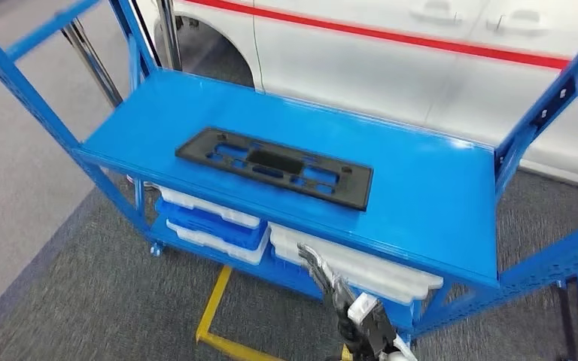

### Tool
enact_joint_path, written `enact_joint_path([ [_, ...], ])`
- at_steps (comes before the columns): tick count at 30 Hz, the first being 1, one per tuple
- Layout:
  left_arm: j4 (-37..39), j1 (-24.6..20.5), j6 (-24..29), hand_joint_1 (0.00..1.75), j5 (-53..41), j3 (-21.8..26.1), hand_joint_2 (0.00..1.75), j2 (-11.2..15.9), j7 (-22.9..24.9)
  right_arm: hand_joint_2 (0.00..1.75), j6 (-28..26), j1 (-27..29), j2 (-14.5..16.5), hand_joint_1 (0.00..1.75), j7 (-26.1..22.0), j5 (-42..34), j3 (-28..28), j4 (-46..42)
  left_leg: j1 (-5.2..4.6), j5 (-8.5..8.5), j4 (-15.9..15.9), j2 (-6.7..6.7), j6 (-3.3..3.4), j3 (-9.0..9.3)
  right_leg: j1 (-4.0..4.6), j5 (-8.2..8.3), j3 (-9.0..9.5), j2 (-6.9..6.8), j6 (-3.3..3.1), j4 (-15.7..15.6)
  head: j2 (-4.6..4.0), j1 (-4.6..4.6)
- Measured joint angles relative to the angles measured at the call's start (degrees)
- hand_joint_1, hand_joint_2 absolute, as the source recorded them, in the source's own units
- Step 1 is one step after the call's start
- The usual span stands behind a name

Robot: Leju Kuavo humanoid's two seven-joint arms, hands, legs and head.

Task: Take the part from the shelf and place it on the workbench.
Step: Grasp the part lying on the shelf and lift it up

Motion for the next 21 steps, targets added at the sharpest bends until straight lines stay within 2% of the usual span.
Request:
enact_joint_path([
  [2, 0.0, -0.1, 0.0, 0.00, 0.0, 0.0, 0.00, 0.0, 0.0, 0.00, 0.0, 0.0, 0.0, 0.00, 0.0, 0.0, 0.0, -0.1, 0.10, -0.39, 0.7, 0.08, -0.55, 0.12, -0.09, -0.06, 0.82, 0.10, -1.05, -0.3, 0.00, 0.03],
  [3, 0.0, -0.2, 0.0, 0.00, 0.0, 0.0, 0.00, 0.0, 0.0, 0.00, 0.0, 0.0, 0.0, 0.00, -0.1, 0.0, 0.0, -0.1, 0.18, -1.01, 2.1, 0.10, -0.75, -0.40, -0.16, -0.22, 1.38, 0.12, -1.46, -0.6, 0.00, -0.01],
  [4, 0.0, -0.2, 0.0, 0.00, 0.0, 0.0, 0.00, 0.0, 0.0, 0.00, 0.0, -0.1, 0.0, 0.00, -0.1, 0.0, 0.0, -0.2, 0.25, -2.15, 4.7, 0.11, -0.93, -1.69, -0.21, -0.40, 1.93, 0.11, -1.80, -0.8, 0.00, 0.01],
  [6, 0.0, -0.2, -0.1, 0.00, 0.0, 0.0, 0.00, 0.0, -0.1, 0.00, 0.0, -0.1, 0.0, 0.00, -0.1, 0.0, 0.0, -0.2, 0.29, -4.99, 11.8, 0.12, -1.20, -6.03, -0.04, -0.89, 2.63, 0.04, -2.25, -1.0, 0.00, -0.02],
  [7, 0.0, -0.1, -0.1, 0.00, 0.0, 0.0, 0.00, 0.0, 0.0, 0.00, 0.0, -0.1, 0.0, 0.00, -0.1, 0.0, 0.0, -0.1, 0.29, -5.77, 14.7, 0.12, -1.26, -8.20, 0.10, -1.15, 2.90, 0.05, -2.35, -1.0, 0.00, -0.02],
  [8, 0.0, -0.1, -0.1, 0.00, 0.0, 0.0, 0.00, 0.0, 0.0, 0.00, 0.1, -0.1, 0.0, 0.00, -0.1, 0.0, 0.0, -0.1, 0.28, -5.45, 15.9, 0.12, -1.22, -9.64, 0.26, -1.43, 3.25, 0.10, -2.42, -1.0, 0.00, -0.02],
  [9, 0.0, -0.1, -0.1, 0.00, 0.0, 0.0, 0.00, 0.0, 0.0, 0.00, 0.1, -0.1, 0.0, 0.00, -0.1, 0.0, 0.0, -0.1, 0.23, -3.88, 15.0, 0.12, -1.06, -10.07, 0.42, -1.73, 3.69, 0.19, -2.45, -0.9, 0.00, -0.02],
  [10, 0.0, 0.0, -0.1, 0.00, 0.0, 0.0, 0.00, 0.0, 0.0, 0.00, 0.1, -0.1, 0.0, 0.00, -0.1, 0.0, 0.0, -0.1, 0.10, -1.28, 12.1, 0.13, -0.70, -9.56, 0.60, -2.05, 4.22, 0.27, -2.46, -0.9, 0.00, -0.03],
  [11, 0.0, 0.0, -0.1, 0.00, 0.0, 0.0, 0.00, 0.1, 0.0, 0.44, 0.1, -0.1, 0.0, 0.00, -0.1, 0.0, 0.0, -0.1, -0.11, 1.51, 8.5, 0.15, -0.12, -8.56, 0.73, -2.39, 4.72, 0.33, -2.44, -1.0, 0.00, -0.01],
  [12, 0.0, 0.1, 0.0, 0.00, 0.0, 0.0, 0.00, 0.1, 0.0, 0.87, 0.1, -0.1, 0.0, 0.00, -0.1, 0.0, 0.0, -0.1, -0.39, 3.13, 5.4, 0.19, 0.41, -7.73, 0.86, -2.66, 5.13, 0.33, -2.36, -1.0, 0.00, 0.01],
  [14, 0.1, 0.0, 0.1, 0.00, 0.0, 0.0, 0.00, 0.2, 0.0, 1.75, 0.2, -0.1, 0.0, 0.00, -0.1, -0.2, 0.0, -0.1, -0.93, 4.13, 2.0, 0.14, 1.31, -6.83, 0.89, -3.11, 5.35, 0.25, -1.91, -1.0, 0.00, -0.05],
  [15, 0.1, -0.1, 0.1, 0.00, 0.0, -0.1, 0.00, 0.3, 0.0, 1.75, 0.4, -0.1, 0.0, 0.00, 0.0, -0.4, 0.0, -0.1, -1.08, 3.93, 1.7, 0.08, 1.47, -6.79, 0.88, -3.25, 5.40, 0.22, -1.61, -1.0, 0.00, -0.10],
  [18, 0.1, 0.0, 0.1, 0.00, 0.1, -0.1, 0.00, 0.2, 0.0, 1.75, 0.9, -0.1, 0.0, 0.00, 0.1, -0.7, 0.1, -0.1, -0.60, 5.16, 0.2, 0.17, 1.90, -5.95, 0.97, -4.45, 5.26, 0.22, -0.62, 0.0, 0.00, -0.10],
  [19, 0.1, -0.1, 0.1, 0.00, 0.1, -0.1, 0.00, 0.1, 0.0, 1.75, 1.0, -0.2, 0.0, 0.00, 0.3, -0.8, 0.1, -0.1, -0.36, 5.35, -0.2, 0.28, 2.02, -5.68, 0.91, -5.73, 4.36, 0.21, -0.27, 2.0, 0.00, -0.08],
  [21, 0.1, -0.1, 0.1, 0.00, 0.1, -0.1, 0.00, 0.1, 0.0, 1.75, 1.3, -0.1, -0.1, 0.00, 1.0, -1.3, 0.1, 0.0, -0.25, 5.34, -0.5, 0.38, 2.21, -5.52, 0.39, -9.14, 0.86, 0.20, 0.38, 8.9, 0.00, -0.05],
])
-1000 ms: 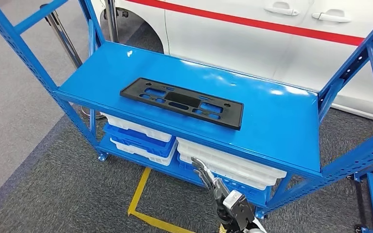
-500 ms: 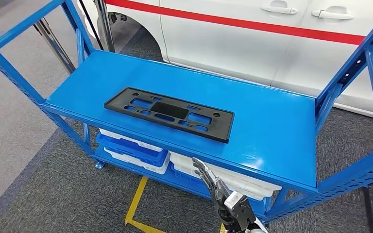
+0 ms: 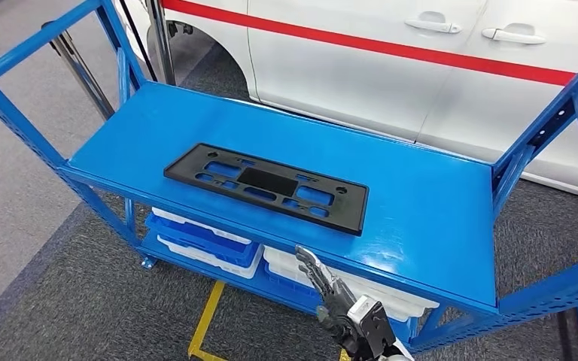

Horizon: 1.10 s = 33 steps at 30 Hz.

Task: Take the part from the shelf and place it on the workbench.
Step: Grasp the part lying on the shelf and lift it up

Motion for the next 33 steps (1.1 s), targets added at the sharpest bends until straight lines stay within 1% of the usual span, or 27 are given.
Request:
enact_joint_path([
  [1, 0.0, 0.0, 0.0, 0.00, 0.0, 0.0, 0.00, 0.0, 0.0, 1.75, 0.1, 0.0, -0.1, 0.00, 0.5, -0.2, 0.0, 0.1, 0.01, -0.09, 0.0, -0.01, 0.02, 0.01, -0.29, -1.08, -1.87, -0.01, 0.32, 3.4, 0.00, 0.01],
  [2, 0.0, 0.0, 0.0, 0.00, 0.1, 0.0, 0.00, 0.0, 0.0, 1.75, 0.3, 0.1, -0.2, 0.00, 1.0, -0.4, 0.0, 0.3, 0.04, -0.22, 0.1, -0.04, -0.02, 0.07, -0.57, -1.12, -3.07, -0.02, 0.60, 5.2, 0.00, -0.01],
  [3, 0.0, 0.0, 0.0, 0.00, 0.1, 0.0, 0.00, 0.0, 0.0, 1.75, 0.3, 0.1, -0.4, 0.00, 1.5, -0.6, 0.0, 0.4, 0.10, -0.39, 0.2, -0.09, -0.13, 0.18, -0.83, 0.03, -3.24, -0.04, 0.86, 5.0, 0.00, 0.00],
  [4, 0.0, 0.0, 0.0, 0.00, 0.1, 0.0, 0.00, 0.0, 0.0, 1.75, 0.2, 0.1, -0.5, 0.00, 2.1, -0.6, 0.0, 0.6, 0.21, -0.62, 0.4, -0.14, -0.31, 0.34, -1.07, 2.14, -2.30, -0.07, 1.09, 2.5, 0.00, 0.00],
  [5, 0.0, 0.0, 0.0, 0.00, 0.2, 0.0, 0.00, 0.0, 0.0, 1.75, 0.0, 0.0, -0.7, 0.00, 2.5, -0.5, 0.0, 0.7, 0.32, -0.94, 0.6, -0.19, -0.59, 0.47, -1.29, 4.35, -0.68, -0.11, 1.25, -1.4, 0.00, 0.01],
  [6, 0.0, 0.0, 0.0, 0.00, 0.3, 0.0, 0.00, 0.0, 0.0, 1.75, -0.3, 0.0, -0.8, 0.00, 3.0, -0.4, 0.0, 0.9, 0.32, -1.28, 1.0, -0.23, -0.94, 0.49, -1.33, 5.90, 0.87, -0.12, 1.31, -5.0, 0.00, 0.04],
  [7, 0.0, 0.0, 0.0, 0.00, 0.3, 0.0, 0.00, 0.0, 0.0, 1.75, -0.8, -0.1, -0.9, 0.00, 3.4, -0.2, 0.0, 1.0, 0.28, -1.54, 1.3, -0.27, -1.30, 0.41, -1.33, 6.75, 1.89, -0.11, 1.14, -7.5, 0.00, 0.02],
  [8, 0.0, 0.0, 0.0, 0.00, 0.4, 0.0, 0.00, 0.0, 0.0, 1.75, -1.4, -0.2, -1.0, 0.00, 3.7, 0.2, 0.0, 1.2, 0.19, -1.70, 1.5, -0.30, -1.66, 0.29, -1.22, 6.87, 2.30, -0.08, 0.86, -8.7, 0.00, 0.03],
  [11, 0.0, 0.0, 0.0, 0.00, 0.6, 0.0, 0.00, 0.0, 0.0, 1.75, -3.6, -0.4, -1.2, 0.00, 4.4, 2.3, 0.0, 1.5, 0.27, -1.89, 1.6, -0.30, -2.60, 0.24, -1.01, 6.87, 2.25, 0.02, -0.41, -9.0, 0.00, -0.01],
  [12, 0.0, 0.0, 0.0, 0.00, 0.6, 0.0, 0.00, 0.0, 0.0, 1.75, -4.7, -0.6, -1.3, 0.00, 4.7, 3.7, 0.0, 1.5, 0.35, -2.50, 2.3, -0.28, -2.86, 0.02, -1.07, 6.96, 2.35, 0.00, -0.84, -9.2, 0.00, -0.02],
  [13, 0.0, 0.0, 0.0, 0.00, 0.7, 0.0, 0.00, 0.1, 0.0, 1.75, -5.9, -0.9, -1.3, 0.00, 4.9, 5.3, 0.1, 1.5, 0.40, -3.62, 3.9, -0.26, -3.06, -0.66, -1.16, 7.04, 2.44, -0.05, -1.18, -9.3, 0.00, -0.02],
  [14, 0.0, 0.0, -0.1, 0.00, 0.8, 0.0, 0.00, 0.1, 0.0, 1.75, -7.3, -1.2, -1.4, 0.00, 5.1, 7.1, 0.2, 1.6, 0.45, -5.34, 6.9, -0.24, -3.21, -2.01, -1.16, 7.07, 2.50, -0.12, -1.43, -9.4, 0.00, -0.03],
  [16, 0.0, 0.0, -0.1, 0.00, 0.9, 0.0, 0.00, 0.1, 0.0, 1.75, -9.9, -1.9, -1.7, 0.00, 5.6, 11.2, 0.7, 1.9, 0.46, -8.74, 14.5, -0.22, -3.40, -5.60, -0.95, 7.03, 2.47, -0.23, -1.68, -9.4, 0.00, -0.04],
  [17, 0.0, 0.0, -0.2, 0.00, 1.0, 0.0, 0.00, 0.1, 0.0, 1.75, -11.1, -2.2, -1.8, 0.00, 5.9, 13.2, 1.0, 2.0, 0.46, -9.43, 17.2, -0.22, -3.40, -6.90, -0.81, 7.00, 2.49, -0.27, -1.74, -9.4, 0.00, -0.03],
  [18, 0.0, 0.1, -0.2, 0.00, 1.0, 0.0, 0.00, 0.1, 0.0, 1.75, -12.1, -2.5, -2.0, 0.00, 6.3, 15.1, 1.3, 2.2, 0.45, -8.92, 17.7, -0.22, -3.29, -7.19, -0.69, 6.97, 2.55, -0.26, -1.78, -9.4, 0.00, -0.03],
  [19, 0.0, 0.1, -0.2, 0.00, 1.0, 0.0, 0.00, 0.1, 0.0, 1.75, -13.2, -3.0, -2.1, 0.00, 6.6, 17.0, 1.7, 2.4, 0.42, -7.31, 15.9, -0.22, -3.06, -6.35, -0.59, 6.95, 2.66, -0.21, -1.80, -9.4, 0.00, -0.04],
  [20, 0.0, 0.1, -0.2, 0.00, 1.1, 0.0, 0.00, 0.1, 0.0, 1.75, -14.2, -3.5, -2.2, 0.00, 7.0, 18.8, 2.2, 2.6, 0.35, -5.02, 12.1, -0.22, -2.71, -4.57, -0.51, 6.91, 2.81, -0.14, -1.80, -9.4, 0.00, -0.03],
  [21, 0.0, 0.1, -0.2, 0.00, 1.1, 0.0, 0.00, 0.1, 0.1, 1.75, -15.0, -4.0, -2.3, 0.00, 7.2, 20.2, 2.5, 2.8, 0.23, -3.30, 8.0, -0.21, -2.32, -2.60, -0.47, 6.88, 2.95, -0.09, -1.76, -9.4, 0.00, -0.03],
  [22, 0.0, 0.2, -0.3, 0.00, 1.1, 0.0, 0.00, 0.2, 0.1, 1.75, -15.6, -4.5, -2.4, 0.00, 7.4, 21.3, 2.9, 2.9, 0.06, -2.06, 4.4, -0.22, -2.01, -0.95, -0.38, 6.85, 3.01, -0.08, -1.65, -9.4, 0.00, -0.02],
  [23, 0.0, 0.1, -0.3, 0.00, 1.1, 0.0, 0.00, 0.2, 0.1, 1.75, -16.1, -5.0, -2.4, 0.00, 7.5, 22.2, 3.1, 3.1, -0.12, -1.56, 2.3, -0.24, -1.79, 0.01, -0.35, 6.87, 3.01, -0.12, -1.44, -9.4, 0.00, -0.02],
  [26, 0.0, 0.0, -0.4, 0.00, 1.1, 0.0, 0.00, 0.3, 0.1, 1.75, -16.9, -5.8, -2.5, 0.00, 7.8, 24.0, 3.9, 3.5, -0.35, -1.43, 1.2, -0.34, -1.40, 0.31, -0.35, 7.07, 3.02, -0.21, -0.54, -9.7, 0.00, -0.02],
  [27, 0.0, 0.0, -0.3, 0.00, 1.1, 0.0, 0.00, 0.3, 0.2, 1.75, -17.0, -6.0, -2.6, 0.00, 7.9, 24.3, 4.1, 3.7, -0.24, -1.20, 0.9, -0.30, -1.13, 0.47, -0.37, 6.92, 3.06, -0.20, -0.23, -9.6, 0.00, -0.01],
  [28, 0.0, 0.0, -0.4, 0.00, 1.1, 0.0, 0.00, 0.3, 0.2, 1.75, -17.1, -6.2, -2.6, 0.00, 8.0, 24.5, 4.3, 3.8, -0.08, -0.94, 0.4, -0.22, -0.81, 0.63, -0.36, 6.21, 2.71, -0.19, 0.05, -8.7, 0.00, 0.01],
  [29, 0.0, 0.0, -0.4, 0.00, 1.1, 0.0, 0.00, 0.3, 0.2, 1.75, -17.1, -6.4, -2.7, 0.00, 8.0, 24.6, 4.3, 3.9, 0.09, -0.71, 0.1, -0.13, -0.47, 0.75, -0.38, 4.88, 1.84, -0.19, 0.29, -6.8, 0.00, 0.03],
  [31, 0.0, 0.1, -0.4, 0.00, 1.1, 0.0, 0.00, 0.3, 0.2, 1.75, -17.6, -6.5, -2.9, 0.00, 8.1, 25.3, 4.5, 4.1, 0.09, -0.58, -0.1, -0.01, -0.15, 0.70, -0.58, 1.21, -1.35, -0.19, 0.62, 0.0, 0.00, 0.06],
  [32, 0.0, 0.1, -0.4, 0.00, 1.1, 0.0, 0.00, 0.3, 0.2, 1.75, -18.1, -6.6, -3.0, 0.00, 8.2, 26.2, 4.6, 4.3, 0.06, -0.59, -0.1, -0.02, -0.09, 0.64, -0.69, -0.13, -3.02, -0.20, 0.76, 3.4, 0.00, 0.06],
  [33, 0.0, 0.1, -0.4, 0.00, 1.2, 0.0, 0.00, 0.3, 0.2, 1.75, -18.9, -6.6, -3.1, 0.00, 8.4, 27.5, 4.8, 4.5, 0.04, -0.61, 0.0, -0.04, -0.08, 0.62, -0.78, -0.53, -4.07, -0.20, 0.88, 5.5, 0.00, 0.05],
])
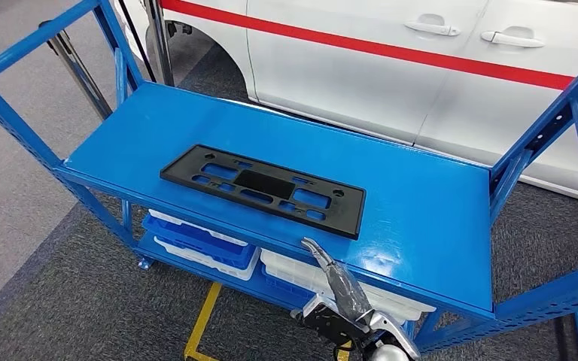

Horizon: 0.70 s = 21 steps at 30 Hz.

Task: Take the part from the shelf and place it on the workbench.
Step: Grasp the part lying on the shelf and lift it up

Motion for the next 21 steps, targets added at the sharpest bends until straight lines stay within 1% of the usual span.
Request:
enact_joint_path([
  [1, 0.0, 0.0, 0.0, 0.00, 0.0, 0.0, 0.00, 0.0, 0.0, 1.75, -0.9, -0.1, -0.1, 0.00, 0.2, 1.5, 0.3, 0.2, 0.00, -0.05, 0.1, -0.03, -0.03, 0.00, -0.09, 0.68, -0.16, -0.01, 0.10, 0.2, 0.00, 0.00],
  [2, 0.0, 0.0, -0.1, 0.00, 0.1, 0.0, 0.00, 0.0, 0.1, 1.75, -1.7, -0.3, -0.1, 0.00, 0.4, 3.0, 0.5, 0.4, 0.01, -0.14, 0.2, -0.07, -0.12, 0.02, -0.19, 2.40, 0.77, -0.01, 0.15, -1.8, 0.00, -0.01],
  [3, 0.0, 0.0, -0.1, 0.00, 0.1, 0.0, 0.00, 0.0, 0.2, 1.75, -2.6, -0.6, -0.1, 0.00, 0.7, 4.6, 0.9, 0.6, 0.03, -0.31, 0.4, -0.10, -0.26, 0.04, -0.30, 4.52, 2.37, -0.02, 0.14, -5.2, 0.00, 0.01],
  [4, 0.0, 0.0, -0.1, 0.00, 0.2, -0.1, 0.00, 0.0, 0.2, 1.75, -3.8, -1.1, -0.1, 0.00, 1.1, 6.6, 1.3, 0.9, -0.08, -0.57, 0.8, -0.13, -0.54, -0.05, -0.32, 6.19, 4.20, -0.01, 0.03, -8.9, 0.00, 0.00],
  [5, 0.0, 0.0, -0.1, 0.00, 0.2, -0.1, 0.00, -0.1, 0.3, 1.75, -5.3, -1.8, 0.0, 0.00, 1.7, 9.2, 1.8, 1.3, -0.19, -0.81, 1.2, -0.14, -0.85, -0.19, -0.26, 7.17, 5.57, 0.01, -0.19, -11.9, 0.00, -0.01],
  [6, 0.0, 0.0, -0.1, 0.00, 0.3, -0.2, 0.00, -0.1, 0.3, 1.75, -7.1, -2.4, 0.0, 0.00, 2.4, 12.2, 2.4, 1.7, -0.29, -0.98, 1.5, -0.14, -1.18, -0.35, -0.16, 7.45, 6.28, 0.03, -0.45, -13.6, 0.00, -0.02],
  [7, 0.0, -0.1, -0.1, 0.00, 0.3, -0.2, 0.00, -0.1, 0.3, 1.75, -9.3, -3.1, 0.1, 0.00, 3.2, 15.8, 3.2, 2.2, -0.36, -1.07, 1.6, -0.13, -1.52, -0.48, 0.00, 7.28, 6.53, 0.06, -0.76, -14.4, 0.00, -0.03],
  [9, 0.0, -0.2, -0.1, 0.00, 0.3, -0.3, 0.00, 0.0, 0.4, 1.75, -13.0, -4.1, 0.4, 0.00, 4.8, 22.2, 4.7, 3.2, -0.16, -1.17, 1.7, -0.12, -2.11, -0.56, 0.01, 7.32, 6.46, 0.07, -1.42, -14.6, 0.00, -0.03],
  [10, 0.0, -0.2, -0.1, 0.00, 0.3, -0.4, 0.00, 0.0, 0.4, 1.75, -14.7, -4.7, 0.6, 0.00, 5.7, 25.2, 5.5, 3.7, -0.05, -1.62, 2.2, -0.12, -2.40, -0.73, -0.06, 7.41, 6.55, 0.05, -1.78, -14.8, 0.00, -0.04],
  [11, 0.0, -0.2, -0.2, 0.00, 0.2, -0.4, 0.00, 0.0, 0.5, 1.75, -16.4, -5.4, 0.8, 0.00, 6.6, 28.1, 6.3, 4.3, 0.03, -2.66, 3.7, -0.11, -2.68, -1.38, -0.17, 7.52, 6.63, 0.01, -2.12, -15.0, 0.00, -0.05],
  [12, 0.0, -0.2, -0.2, 0.00, 0.1, -0.6, 0.00, 0.0, 0.6, 1.75, -18.3, -6.2, 1.1, 0.00, 7.8, 31.4, 7.2, 5.1, 0.11, -4.21, 6.3, -0.11, -2.92, -2.57, -0.24, 7.59, 6.71, -0.03, -2.39, -15.1, 0.00, -0.07],
  [14, 0.0, -0.2, -0.4, 0.00, -0.1, -0.9, 0.00, 0.0, 0.8, 1.75, -22.1, -7.8, 1.5, 0.00, 10.1, 37.8, 8.6, 6.7, 0.16, -7.50, 13.6, -0.10, -3.24, -6.02, -0.12, 7.58, 6.72, -0.08, -2.67, -15.1, 0.00, -0.08],
  [15, 0.0, -0.2, -0.5, 0.00, -0.2, -1.1, 0.00, 0.0, 0.9, 1.75, -23.7, -8.4, 1.6, 0.00, 11.0, 40.7, 9.1, 7.6, 0.17, -8.07, 16.2, -0.10, -3.30, -7.37, -0.03, 7.54, 6.77, -0.10, -2.73, -15.1, 0.00, -0.07],
  [16, 0.0, -0.2, -0.6, 0.00, -0.2, -1.3, 0.00, 0.0, 1.1, 1.75, -24.9, -8.9, 1.8, 0.00, 11.7, 42.7, 9.6, 8.4, 0.17, -7.53, 16.8, -0.09, -3.27, -7.84, 0.04, 7.49, 6.85, -0.10, -2.77, -15.1, 0.00, -0.07],
  [17, 0.0, -0.2, -0.7, 0.00, -0.3, -1.5, 0.00, 0.0, 1.2, 1.75, -25.6, -9.3, 2.0, 0.00, 12.3, 44.2, 9.9, 9.0, 0.15, -5.95, 15.3, -0.09, -3.15, -7.29, 0.08, 7.42, 6.98, -0.07, -2.79, -15.1, 0.00, -0.07],
  [18, 0.0, -0.2, -0.8, 0.00, -0.3, -1.6, 0.00, 0.0, 1.3, 1.75, -26.1, -9.8, 2.2, 0.00, 12.6, 45.0, 10.1, 9.5, 0.12, -3.67, 11.9, -0.09, -2.91, -5.82, 0.11, 7.34, 7.16, -0.01, -2.77, -15.1, 0.00, -0.07],
  [19, 0.0, -0.2, -0.8, 0.00, -0.3, -1.7, 0.00, 0.0, 1.3, 1.75, -26.4, -10.3, 2.3, 0.00, 12.8, 45.5, 10.3, 9.8, 0.06, -1.85, 8.1, -0.10, -2.60, -4.09, 0.12, 7.26, 7.28, 0.04, -2.69, -15.1, 0.00, -0.07],
  [20, 0.0, -0.2, -0.9, 0.00, -0.3, -1.7, 0.00, 0.1, 1.3, 1.75, -26.6, -10.7, 2.4, 0.00, 13.0, 45.7, 10.4, 10.0, -0.10, -0.61, 4.7, -0.10, -2.30, -2.65, 0.20, 7.19, 7.28, 0.08, -2.52, -15.0, 0.00, -0.07],
  [21, 0.0, -0.2, -1.0, 0.00, -0.4, -1.8, 0.00, 0.1, 1.4, 1.75, -26.7, -11.2, 2.5, 0.00, 13.2, 45.9, 10.4, 10.2, -0.25, -0.04, 2.6, -0.11, -2.06, -1.82, 0.25, 7.19, 7.18, 0.09, -2.28, -15.0, 0.00, -0.06],
])
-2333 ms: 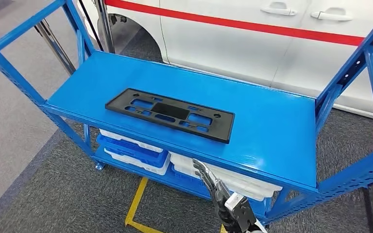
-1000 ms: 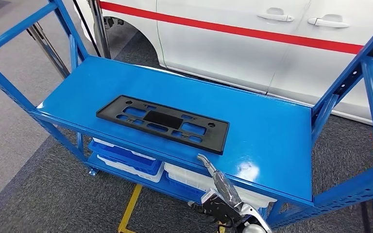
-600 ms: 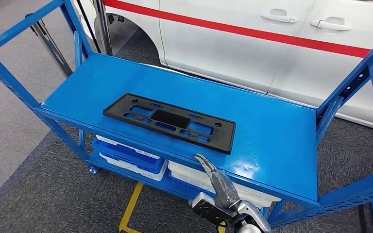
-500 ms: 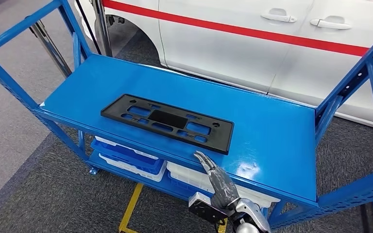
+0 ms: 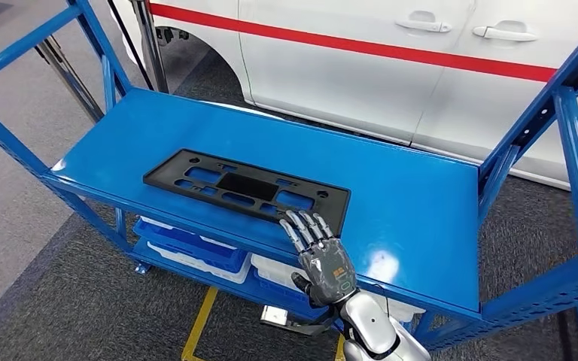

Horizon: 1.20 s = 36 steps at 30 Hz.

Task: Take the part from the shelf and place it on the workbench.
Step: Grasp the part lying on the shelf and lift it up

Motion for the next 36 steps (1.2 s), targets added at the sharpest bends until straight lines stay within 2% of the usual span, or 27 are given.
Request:
enact_joint_path([
  [2, 0.0, -0.1, -0.1, 0.00, -0.1, -0.2, 0.00, 0.0, 0.0, 1.75, -0.1, -0.7, 0.2, 0.00, 0.2, 0.3, 0.1, 0.4, -0.30, -0.05, -1.0, -0.09, 0.31, 0.20, 0.07, 0.10, -0.18, -0.04, 0.52, -0.1, 0.00, 0.01],
  [3, 0.0, -0.1, -0.1, 0.00, -0.1, -0.3, 0.00, 0.0, 0.0, 1.75, -0.1, -1.0, 0.3, 0.00, 0.2, 0.4, 0.1, 0.5, -0.13, 0.09, -1.2, -0.11, 0.59, 0.23, 0.07, 0.07, -0.16, -0.07, 0.84, -0.1, 0.00, 0.01],
  [5, 0.0, -0.1, -0.2, 0.00, -0.2, -0.5, 0.00, 0.0, 0.0, 1.75, 0.0, -1.7, 0.4, 0.00, 0.3, 0.5, 0.1, 0.8, 0.16, 0.41, -1.9, -0.03, 1.25, 0.59, 0.11, -1.10, -0.61, -0.09, 1.40, 1.3, 0.00, 0.03],
  [6, 0.0, -0.1, -0.2, 0.00, -0.2, -0.6, 0.00, 0.0, 0.1, 1.75, 0.0, -2.0, 0.4, 0.00, 0.4, 0.7, 0.2, 1.0, 0.31, 0.55, -2.2, 0.05, 1.55, 0.74, 0.11, -2.53, -1.59, -0.09, 1.62, 3.5, 0.00, 0.04],
  [8, 0.0, -0.1, -0.2, 0.00, -0.2, -0.9, 0.00, 0.1, 0.1, 1.75, 0.3, -2.6, 0.4, 0.00, 1.0, 1.3, 0.2, 1.5, 0.22, 0.56, -2.2, 0.13, 1.81, 0.75, -0.01, -5.95, -4.92, -0.08, 1.84, 10.6, 0.00, 0.05],
  [9, 0.0, -0.1, -0.2, 0.00, -0.2, -0.9, 0.00, 0.1, 0.1, 1.75, 0.4, -2.8, 0.4, 0.00, 1.3, 1.7, 0.2, 1.9, 0.19, 0.53, -2.2, 0.11, 1.87, 0.73, -0.07, -6.91, -6.45, -0.08, 1.92, 13.6, 0.00, 0.06],
  [10, 0.0, -0.1, -0.3, 0.00, -0.2, -1.0, 0.00, 0.1, 0.1, 1.75, 0.5, -3.1, 0.4, 0.00, 1.6, 2.0, 0.2, 2.3, 0.18, 0.49, -2.1, 0.07, 1.89, 0.73, -0.13, -6.80, -7.23, -0.08, 1.96, 15.0, 0.00, 0.06],
  [11, 0.0, -0.1, -0.3, 0.00, -0.2, -1.1, 0.00, 0.2, 0.1, 1.75, 0.7, -3.4, 0.4, 0.00, 1.8, 2.3, 0.2, 2.7, 0.18, 0.42, -2.0, 0.02, 1.89, 0.76, -0.17, -5.60, -6.98, -0.09, 1.94, 14.2, 0.00, 0.06],
  [13, 0.0, -0.1, -0.5, 0.00, -0.2, -1.3, 0.00, 0.2, 0.2, 1.75, 1.0, -4.5, 0.4, 0.00, 2.3, 3.1, 0.2, 3.6, 0.19, 0.16, -1.6, -0.05, 1.71, 0.82, -0.19, -1.61, -4.09, -0.10, 1.63, 7.5, 0.00, 0.06],
  [15, 0.0, -0.2, -0.8, 0.00, -0.2, -1.4, 0.00, 0.2, 0.2, 1.75, 1.1, -5.7, 0.4, 0.00, 2.7, 3.8, 0.3, 4.5, -0.01, -0.11, -1.2, -0.09, 1.26, 0.69, 0.01, 0.56, -1.45, -0.08, 1.23, 1.5, 0.00, 0.03],
  [16, 0.0, -0.2, -0.9, 0.00, -0.2, -1.4, 0.00, 0.2, 0.2, 1.75, 1.2, -6.2, 0.4, 0.00, 2.9, 4.1, 0.3, 4.9, -0.10, -0.14, -1.1, -0.10, 0.99, 0.59, 0.12, 0.65, -1.01, -0.06, 1.05, 0.3, 0.00, 0.03],
  [18, 0.0, -0.2, -0.9, 0.00, -0.2, -1.4, 0.00, 0.2, 0.2, 1.75, 1.2, -6.7, 0.4, 0.00, 3.0, 4.3, 0.3, 5.5, -0.10, -0.08, -1.2, -0.12, 0.38, 0.53, 0.18, 0.73, -0.98, -0.01, 0.64, 0.1, 0.00, 0.03],
  [20, 0.0, -0.2, -1.0, 0.00, -0.2, -1.4, 0.00, 0.3, 0.1, 1.75, 1.4, -7.3, 0.5, 0.00, 3.1, 4.4, 0.3, 5.9, 0.06, -1.08, 0.0, -0.10, -0.28, 0.06, -0.03, 1.02, -0.82, -0.05, -0.04, -0.4, 0.00, 0.02],
  [21, 0.0, -0.2, -1.0, 0.00, -0.2, -1.4, 0.00, 0.3, 0.1, 1.75, 1.6, -7.6, 0.6, 0.00, 3.2, 4.5, 0.3, 6.2, 0.15, -2.41, 2.1, -0.09, -0.61, -0.85, -0.17, 1.15, -0.75, -0.09, -0.34, -0.5, 0.00, 0.01],
  [23, 0.0, -0.2, -1.3, 0.00, -0.1, -1.4, 0.00, 0.3, 0.0, 1.75, 2.4, -8.4, 0.8, 0.00, 3.3, 4.7, 0.3, 7.1, 0.31, -5.97, 9.1, -0.06, -1.14, -4.08, -0.18, 1.19, -0.80, -0.19, -0.60, -0.6, 0.00, -0.02],
  [24, 0.0, -0.2, -1.4, 0.00, 0.0, -1.4, 0.00, 0.4, -0.1, 1.75, 2.9, -8.9, 0.9, 0.00, 3.4, 4.8, 0.3, 7.9, 0.36, -7.21, 12.5, -0.05, -1.31, -5.72, -0.15, 1.19, -0.84, -0.22, -0.61, -0.6, 0.00, -0.02],
  [25, 0.0, -0.2, -1.6, 0.00, 0.1, -1.4, 0.00, 0.4, -0.2, 1.75, 3.3, -9.5, 1.0, 0.00, 3.5, 5.0, 0.3, 8.7, 0.37, -7.45, 14.4, -0.04, -1.41, -6.69, -0.13, 1.18, -0.85, -0.24, -0.62, -0.6, 0.00, -0.02],
  [26, 0.0, -0.2, -1.8, 0.00, 0.1, -1.4, 0.00, 0.4, -0.3, 1.75, 3.6, -10.3, 1.2, 0.00, 3.6, 5.2, 0.3, 9.6, 0.37, -6.63, 14.3, -0.04, -1.43, -6.72, -0.13, 1.17, -0.83, -0.23, -0.63, -0.5, 0.00, -0.02],
  [27, 0.0, -0.3, -2.0, 0.00, 0.2, -1.4, 0.00, 0.5, -0.3, 1.75, 3.8, -11.1, 1.4, 0.00, 3.8, 5.3, 0.4, 10.4, 0.38, -4.76, 11.8, -0.02, -1.35, -5.59, -0.13, 1.15, -0.77, -0.17, -0.61, -0.5, 0.00, -0.02],
  [28, 0.0, -0.3, -2.1, 0.00, 0.2, -1.4, 0.00, 0.6, -0.4, 1.75, 3.9, -12.0, 1.6, 0.00, 3.9, 5.4, 0.4, 11.1, 0.37, -2.52, 7.7, -0.01, -1.18, -3.73, -0.14, 1.11, -0.69, -0.11, -0.54, -0.4, 0.00, -0.02],
  [30, 0.0, -0.3, -2.2, 0.00, 0.2, -1.4, 0.00, 0.8, -0.4, 1.75, 4.4, -13.8, 2.0, 0.00, 4.0, 5.5, 0.4, 12.4, 0.14, 0.06, 0.7, -0.03, -0.68, -0.45, 0.05, 1.04, -0.73, -0.01, -0.21, -0.4, 0.00, -0.01],
  [31, 0.0, -0.4, -2.2, 0.00, 0.2, -1.4, 0.00, 0.9, -0.4, 1.75, 4.6, -14.5, 2.2, 0.00, 4.0, 5.4, 0.4, 12.9, 0.01, 0.34, -0.9, -0.07, -0.40, 0.22, 0.13, 1.06, -0.83, -0.01, 0.02, -0.3, 0.00, 0.00],
  [34, 0.0, -0.5, -2.3, 0.00, 0.2, -1.4, 0.00, 1.1, -0.4, 1.75, 5.6, -16.3, 2.7, 0.00, 3.9, 4.8, 0.4, 14.5, 0.01, 0.50, -1.7, -0.15, 0.50, 0.31, 0.17, 1.12, -0.94, -0.08, 0.88, -0.4, 0.00, 0.01],
  [36, 0.0, -0.6, -2.4, 0.00, 0.2, -1.5, 0.00, 1.1, -0.4, 1.75, 6.4, -17.4, 3.0, 0.00, 3.8, 4.0, 0.4, 15.6, 0.29, 0.85, -2.2, -0.02, 1.26, 0.51, 0.16, -0.47, -1.89, -0.08, 1.44, 1.8, 0.00, 0.02],
])
